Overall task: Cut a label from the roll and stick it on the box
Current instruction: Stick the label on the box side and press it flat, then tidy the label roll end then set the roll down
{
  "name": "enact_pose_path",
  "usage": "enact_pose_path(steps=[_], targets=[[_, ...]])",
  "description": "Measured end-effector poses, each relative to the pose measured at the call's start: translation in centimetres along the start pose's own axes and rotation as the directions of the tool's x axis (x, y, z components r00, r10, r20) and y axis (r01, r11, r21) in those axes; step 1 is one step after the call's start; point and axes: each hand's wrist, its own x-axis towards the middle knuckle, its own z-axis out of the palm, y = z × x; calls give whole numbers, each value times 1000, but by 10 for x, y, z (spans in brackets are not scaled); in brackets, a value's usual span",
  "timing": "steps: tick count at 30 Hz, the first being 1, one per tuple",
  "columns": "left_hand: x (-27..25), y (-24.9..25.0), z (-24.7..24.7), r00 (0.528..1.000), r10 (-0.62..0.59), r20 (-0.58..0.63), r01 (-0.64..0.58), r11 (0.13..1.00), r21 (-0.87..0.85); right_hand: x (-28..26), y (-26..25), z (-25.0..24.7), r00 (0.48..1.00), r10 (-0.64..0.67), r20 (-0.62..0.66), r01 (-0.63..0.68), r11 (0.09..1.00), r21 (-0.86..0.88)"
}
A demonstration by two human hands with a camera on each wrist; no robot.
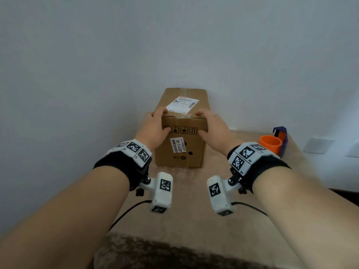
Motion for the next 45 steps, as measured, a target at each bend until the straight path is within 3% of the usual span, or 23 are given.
enact_pose_path(steps=[5,10,15,19,24,30,34,38,45], targets=[[-13,38,2,992,63,-107,-40,977,211,-13,8,-28,999,0,46,3,997,-75],[-36,94,18,947,301,-115,-269,935,229,-43,27,-71,1000,-2,13,4,992,-123],[-57,144,63,877,481,-3,-472,862,182,-80,73,-103,995,104,12,-102,989,-111],[-68,165,112,840,516,168,-541,822,177,-106,119,-114,982,188,-34,-190,979,-74],[-77,172,169,815,402,416,-526,814,245,-138,171,-106,931,359,63,-362,932,31],[-85,166,207,751,359,554,-515,844,151,-161,199,-87,869,464,172,-476,879,35],[-84,157,205,753,407,517,-490,871,28,-165,193,-71,901,415,123,-432,886,171],[-82,143,184,797,397,455,-414,908,-66,-147,171,-50,926,371,-67,-322,872,369],[-81,106,140,860,314,403,-218,939,-267,-116,125,-20,937,302,-175,-223,904,365]])
